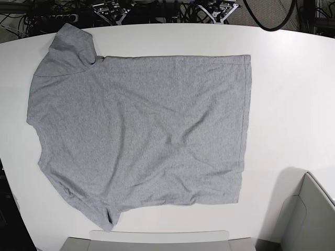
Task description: Fold the T-shirt properly
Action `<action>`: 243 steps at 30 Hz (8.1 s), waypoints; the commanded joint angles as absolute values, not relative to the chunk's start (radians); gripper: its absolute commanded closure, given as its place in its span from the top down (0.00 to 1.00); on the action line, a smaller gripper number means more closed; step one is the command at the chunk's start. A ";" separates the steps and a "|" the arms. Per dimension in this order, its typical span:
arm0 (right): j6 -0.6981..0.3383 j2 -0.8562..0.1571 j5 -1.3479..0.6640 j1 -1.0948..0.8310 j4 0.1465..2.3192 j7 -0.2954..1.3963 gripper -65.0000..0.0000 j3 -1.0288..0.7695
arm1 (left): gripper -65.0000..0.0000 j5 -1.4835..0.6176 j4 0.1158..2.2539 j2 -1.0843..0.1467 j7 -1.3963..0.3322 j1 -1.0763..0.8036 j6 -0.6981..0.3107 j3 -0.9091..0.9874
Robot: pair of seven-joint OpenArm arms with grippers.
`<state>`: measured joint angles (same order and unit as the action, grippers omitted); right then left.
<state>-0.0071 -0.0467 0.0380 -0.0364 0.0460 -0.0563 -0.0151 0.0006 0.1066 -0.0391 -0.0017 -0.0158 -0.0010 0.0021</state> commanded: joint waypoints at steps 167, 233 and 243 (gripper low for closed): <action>-0.171 -0.203 -0.878 -0.851 1.923 0.644 0.43 -0.877 | 0.18 0.005 2.045 -0.357 -0.122 -0.532 -0.005 -0.021; -0.306 -0.283 -0.763 -0.699 1.679 0.647 0.43 -0.711 | 0.32 -0.875 1.693 -0.265 -0.917 -0.464 -0.074 0.211; -0.306 -0.286 -0.763 -0.693 1.692 0.647 0.17 -0.710 | 0.11 -0.874 1.695 -0.255 -0.912 -0.463 -0.077 0.213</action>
